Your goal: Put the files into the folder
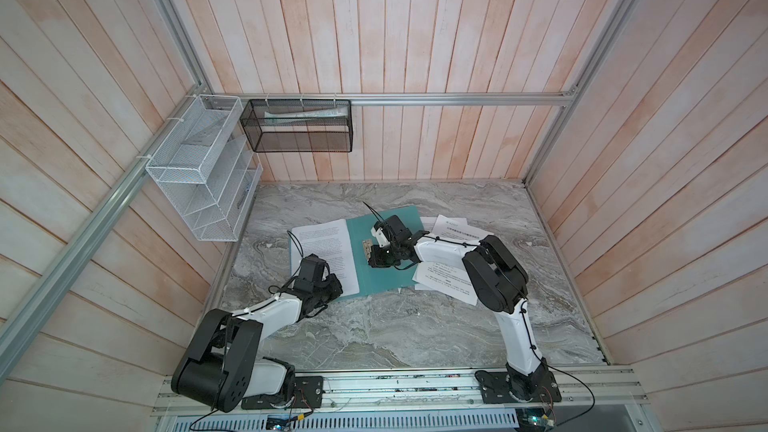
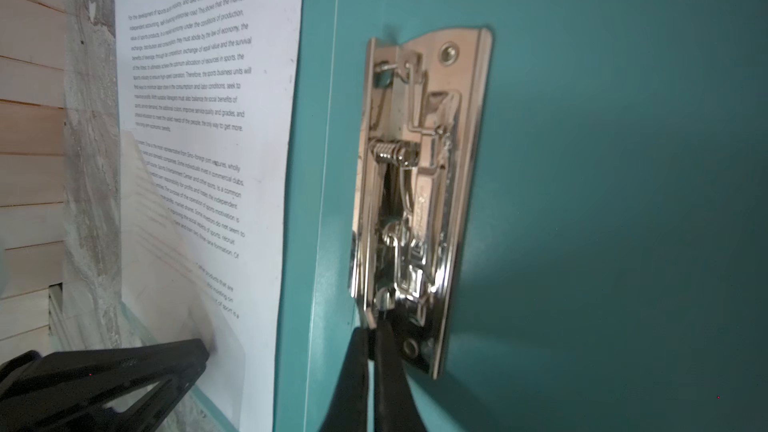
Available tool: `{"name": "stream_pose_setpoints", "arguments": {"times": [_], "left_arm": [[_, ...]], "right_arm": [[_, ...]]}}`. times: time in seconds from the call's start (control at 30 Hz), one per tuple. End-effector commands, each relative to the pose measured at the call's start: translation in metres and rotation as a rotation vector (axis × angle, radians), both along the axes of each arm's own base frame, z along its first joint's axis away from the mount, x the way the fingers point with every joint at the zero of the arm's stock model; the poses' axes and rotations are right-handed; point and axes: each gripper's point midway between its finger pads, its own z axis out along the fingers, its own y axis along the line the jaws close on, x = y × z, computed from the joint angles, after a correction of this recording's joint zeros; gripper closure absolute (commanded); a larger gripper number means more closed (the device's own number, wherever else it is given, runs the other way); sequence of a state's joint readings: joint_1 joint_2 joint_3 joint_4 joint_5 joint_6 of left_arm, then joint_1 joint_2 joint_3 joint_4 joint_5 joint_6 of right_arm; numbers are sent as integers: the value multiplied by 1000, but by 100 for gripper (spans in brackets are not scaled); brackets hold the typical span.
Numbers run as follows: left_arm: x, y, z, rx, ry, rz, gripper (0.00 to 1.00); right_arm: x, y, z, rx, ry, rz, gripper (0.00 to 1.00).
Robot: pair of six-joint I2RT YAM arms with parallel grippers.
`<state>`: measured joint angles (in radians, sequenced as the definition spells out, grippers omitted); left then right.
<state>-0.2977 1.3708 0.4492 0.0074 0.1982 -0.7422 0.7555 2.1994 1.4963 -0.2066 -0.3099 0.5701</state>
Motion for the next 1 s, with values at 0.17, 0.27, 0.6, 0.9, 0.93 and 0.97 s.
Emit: {"name": "stream_pose_setpoints", "arguments": {"times": [0.17, 0.27, 0.6, 0.9, 0.93, 0.97], "left_arm": [[-30, 15, -33, 81, 175, 23, 86], [-30, 15, -33, 83, 180, 20, 86], [-30, 13, -33, 90, 177, 4, 86], [-30, 12, -35, 103, 183, -12, 86], [-29, 11, -35, 101, 181, -12, 86], [-30, 11, -35, 98, 183, -12, 86]], "right_arm": [[-49, -127, -135, -542, 217, -57, 100], [-28, -106, -101, -354, 204, -84, 100], [14, -41, 50, 236, 192, -100, 100], [13, -63, 32, 128, 155, -145, 90], [13, -65, 30, 128, 155, -154, 96], [14, -68, 30, 128, 149, -168, 97]]}}
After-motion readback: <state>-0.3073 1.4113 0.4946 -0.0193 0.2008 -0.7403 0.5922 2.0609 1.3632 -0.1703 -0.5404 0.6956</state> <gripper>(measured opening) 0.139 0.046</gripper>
